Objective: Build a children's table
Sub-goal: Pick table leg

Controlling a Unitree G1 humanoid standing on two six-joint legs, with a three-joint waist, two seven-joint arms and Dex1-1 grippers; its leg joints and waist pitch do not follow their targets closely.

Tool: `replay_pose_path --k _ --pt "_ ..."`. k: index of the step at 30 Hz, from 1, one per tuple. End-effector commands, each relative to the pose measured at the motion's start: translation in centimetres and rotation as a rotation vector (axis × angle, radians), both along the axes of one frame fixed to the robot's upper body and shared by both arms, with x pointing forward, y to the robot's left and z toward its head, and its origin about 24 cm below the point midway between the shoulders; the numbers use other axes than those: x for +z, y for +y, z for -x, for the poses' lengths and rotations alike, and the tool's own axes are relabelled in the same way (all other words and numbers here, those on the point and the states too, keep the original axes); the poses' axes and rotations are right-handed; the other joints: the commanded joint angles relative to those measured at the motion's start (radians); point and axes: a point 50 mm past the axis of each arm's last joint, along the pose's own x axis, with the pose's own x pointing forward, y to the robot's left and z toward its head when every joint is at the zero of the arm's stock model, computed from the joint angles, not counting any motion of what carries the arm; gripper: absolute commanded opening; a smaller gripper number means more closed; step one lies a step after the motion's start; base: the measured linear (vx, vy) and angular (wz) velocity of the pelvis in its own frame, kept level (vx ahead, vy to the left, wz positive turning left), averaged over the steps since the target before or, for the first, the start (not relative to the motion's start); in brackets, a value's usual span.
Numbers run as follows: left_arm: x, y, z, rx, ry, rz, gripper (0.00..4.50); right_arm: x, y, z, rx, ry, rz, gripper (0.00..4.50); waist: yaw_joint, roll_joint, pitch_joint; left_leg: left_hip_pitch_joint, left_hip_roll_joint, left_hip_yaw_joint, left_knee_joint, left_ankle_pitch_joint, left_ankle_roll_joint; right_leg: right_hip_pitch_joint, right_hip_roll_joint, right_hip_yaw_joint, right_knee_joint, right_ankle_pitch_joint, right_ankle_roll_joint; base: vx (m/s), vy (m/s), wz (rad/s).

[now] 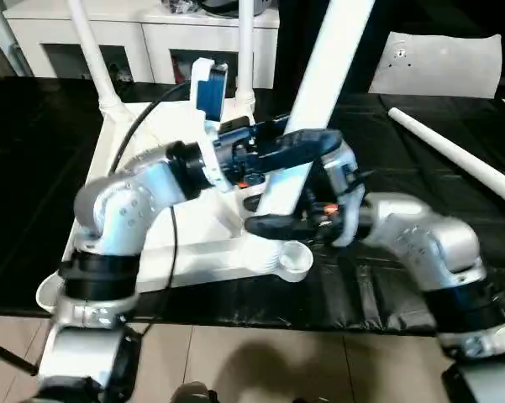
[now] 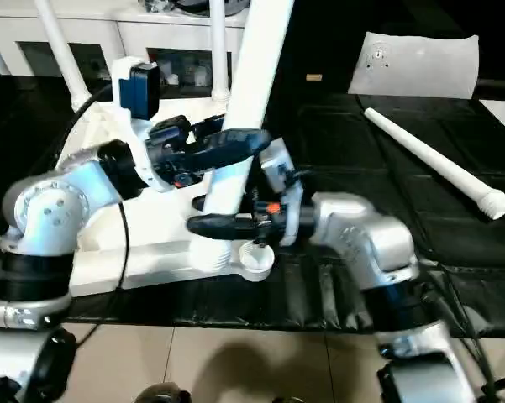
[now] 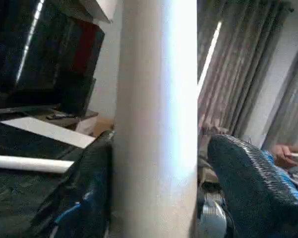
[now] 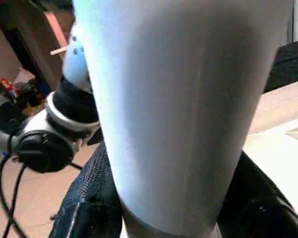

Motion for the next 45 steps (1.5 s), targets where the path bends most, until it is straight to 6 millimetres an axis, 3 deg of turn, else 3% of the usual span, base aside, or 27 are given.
replay_pose_path --k 1,5,6,8,11,13,15,18,20,22,24,26,28,33,36,37,38,40,41,42,43,44,45 --pt "1.0 0.0 0.2 0.039 -0.036 0.050 3.56 0.0 0.0 -0.2 -0.049 -0.004 -0.005 1.91 0.000 -0.003 -0.081 0.002 0.053 -0.021 -0.066 -0.133 0.016 0.065 -0.073 0.058 -0.079 -0.336 -0.099 0.000 0.000 0.00" --pt "2.0 0.7 -0.2 0.140 -0.025 0.194 3.89 0.2 0.7 -0.9 -0.172 -0.015 -0.083 1.91 -0.003 -0.003 -0.081 0.003 0.053 -0.022 -0.066 -0.147 0.007 0.065 -0.076 0.057 -0.080 -0.345 -0.101 0.000 0.000 0.00" --pt "2.4 1.4 -0.4 0.187 -0.010 0.272 3.94 0.4 1.0 -1.2 -0.235 -0.014 -0.128 1.91 -0.004 0.006 -0.081 0.003 0.054 -0.022 -0.066 -0.152 0.003 0.063 -0.076 0.058 -0.078 -0.340 -0.104 0.000 0.000 0.00" --pt "2.8 2.3 -0.6 0.248 -0.010 0.344 4.13 0.6 1.2 -1.4 -0.278 -0.008 -0.163 1.91 -0.008 0.000 -0.081 0.004 0.053 -0.022 -0.068 -0.164 0.004 0.063 -0.072 0.057 -0.083 -0.341 -0.099 0.000 0.000 0.00" --pt "2.9 2.6 -0.6 0.263 -0.006 0.360 4.32 0.6 1.3 -1.4 -0.291 -0.008 -0.171 1.91 -0.007 0.003 -0.081 0.006 0.053 -0.022 -0.069 -0.161 0.006 0.063 -0.069 0.057 -0.080 -0.331 -0.084 0.000 0.000 0.00" --pt "1.7 3.9 -2.7 0.538 0.042 0.231 4.48 0.2 1.5 -2.3 -0.440 -0.104 -0.073 1.91 -0.010 0.003 -0.079 0.008 0.055 -0.024 -0.073 -0.172 -0.006 0.058 -0.068 0.058 -0.082 -0.336 -0.066 0.000 0.000 0.00" --pt "1.2 4.2 -3.3 0.620 0.052 0.168 4.50 0.1 1.6 -2.6 -0.483 -0.130 -0.036 1.91 -0.013 0.005 -0.077 0.011 0.051 -0.025 -0.076 -0.188 -0.019 0.058 -0.066 0.056 -0.087 -0.376 -0.025 0.000 0.000 0.00" --pt "-0.6 3.4 -3.7 0.701 -0.054 -0.137 4.50 -0.7 1.7 -3.2 -0.528 -0.225 0.072 1.91 -0.014 0.007 -0.079 0.014 0.050 -0.028 -0.078 -0.199 -0.024 0.057 -0.068 0.058 -0.090 -0.409 0.017 0.000 0.000 0.00" --pt "-0.7 3.1 -3.8 0.712 -0.058 -0.167 4.50 -1.1 1.7 -3.3 -0.539 -0.240 0.102 1.91 -0.012 0.009 -0.082 0.015 0.056 -0.028 -0.077 -0.185 -0.027 0.056 -0.070 0.060 -0.083 -0.359 -0.009 0.000 0.000 0.00" --pt "-0.5 2.3 -3.6 0.686 -0.111 -0.218 4.50 -1.5 1.7 -3.3 -0.563 -0.256 0.132 1.91 -0.012 0.007 -0.084 0.010 0.057 -0.027 -0.075 -0.155 -0.018 0.060 -0.070 0.062 -0.071 -0.266 -0.068 0.000 0.000 0.00" --pt "-0.2 1.7 -3.4 0.659 -0.141 -0.229 4.50 -1.7 1.8 -3.4 -0.577 -0.275 0.149 1.91 -0.014 0.006 -0.085 0.007 0.056 -0.025 -0.073 -0.140 -0.011 0.062 -0.072 0.064 -0.064 -0.216 -0.101 0.000 0.000 0.00" --pt "0.0 1.4 -3.2 0.638 -0.152 -0.225 4.50 -1.7 1.8 -3.4 -0.584 -0.278 0.152 1.91 -0.016 0.006 -0.083 0.007 0.054 -0.022 -0.072 -0.148 -0.005 0.065 -0.074 0.064 -0.065 -0.219 -0.118 0.000 0.000 0.00" --pt "0.4 0.7 -2.3 0.564 -0.199 -0.226 4.50 -1.9 1.7 -3.6 -0.603 -0.282 0.157 1.91 -0.018 0.011 -0.082 0.007 0.055 -0.024 -0.073 -0.174 -0.006 0.066 -0.075 0.063 -0.069 -0.252 -0.120 0.000 0.000 0.00" --pt "0.8 0.4 -1.2 0.499 -0.247 -0.229 4.50 -2.1 1.4 -3.9 -0.635 -0.296 0.163 1.91 -0.037 0.012 -0.076 0.009 0.054 -0.024 -0.075 -0.218 -0.009 0.064 -0.071 0.062 -0.074 -0.291 -0.123 0.000 0.000 0.00" --pt "0.2 1.4 -1.9 0.594 -0.221 -0.240 4.50 -2.1 0.9 -4.1 -0.683 -0.261 0.142 1.91 -0.043 0.011 -0.076 0.009 0.052 -0.024 -0.075 -0.223 -0.005 0.065 -0.069 0.061 -0.079 -0.320 -0.112 0.000 0.000 0.00" --pt "0.0 1.7 -2.1 0.624 -0.213 -0.246 4.50 -2.1 0.8 -4.1 -0.695 -0.254 0.142 1.91 -0.045 0.019 -0.077 0.010 0.052 -0.025 -0.074 -0.223 -0.008 0.063 -0.069 0.061 -0.078 -0.320 -0.112 0.000 0.000 0.00" --pt "-0.2 2.0 -2.3 0.645 -0.205 -0.251 4.50 -2.0 0.7 -4.2 -0.705 -0.258 0.142 1.91 -0.047 0.017 -0.078 0.011 0.053 -0.025 -0.075 -0.223 -0.008 0.062 -0.067 0.061 -0.081 -0.315 -0.110 0.000 0.000 0.00" --pt "-0.8 2.9 -2.6 0.705 -0.183 -0.273 4.50 -2.0 0.3 -4.1 -0.734 -0.268 0.145 1.91 -0.048 0.014 -0.078 0.009 0.053 -0.025 -0.075 -0.215 -0.009 0.064 -0.066 0.061 -0.077 -0.296 -0.109 0.000 0.000 0.00" --pt "-1.3 3.4 -2.8 0.742 -0.175 -0.295 4.50 -2.0 0.0 -4.0 -0.742 -0.266 0.145 1.91 -0.052 0.021 -0.079 0.009 0.051 -0.025 -0.074 -0.220 -0.009 0.064 -0.064 0.060 -0.079 -0.288 -0.105 0.000 0.000 0.00" --pt "-3.2 5.1 -2.7 0.817 -0.160 -0.391 4.50 -2.1 -1.1 -3.4 -0.830 -0.275 0.136 1.91 -0.054 0.028 -0.077 0.008 0.052 -0.027 -0.076 -0.219 -0.008 0.064 -0.063 0.061 -0.081 -0.276 -0.096 0.000 0.000 0.00" --pt "-3.8 5.6 -2.6 0.834 -0.156 -0.422 4.50 -2.1 -1.5 -3.2 -0.858 -0.284 0.136 1.91 -0.061 0.022 -0.080 0.005 0.049 -0.026 -0.076 -0.211 -0.004 0.067 -0.060 0.060 -0.074 -0.260 -0.091 0.000 0.000 0.00" --pt "-4.4 6.0 -2.5 0.848 -0.154 -0.449 4.50 -2.1 -1.7 -3.1 -0.884 -0.292 0.138 1.91 -0.061 0.035 -0.082 0.007 0.049 -0.028 -0.075 -0.206 -0.004 0.066 -0.061 0.060 -0.075 -0.257 -0.089 0.000 0.000 0.00" --pt "-5.5 6.5 -1.9 0.839 -0.146 -0.482 4.50 -2.6 -2.3 -2.7 -0.919 -0.245 0.182 1.91 -0.067 0.030 -0.083 0.005 0.046 -0.025 -0.073 -0.193 0.001 0.068 -0.059 0.060 -0.076 -0.253 -0.087 0.000 0.000 0.00"
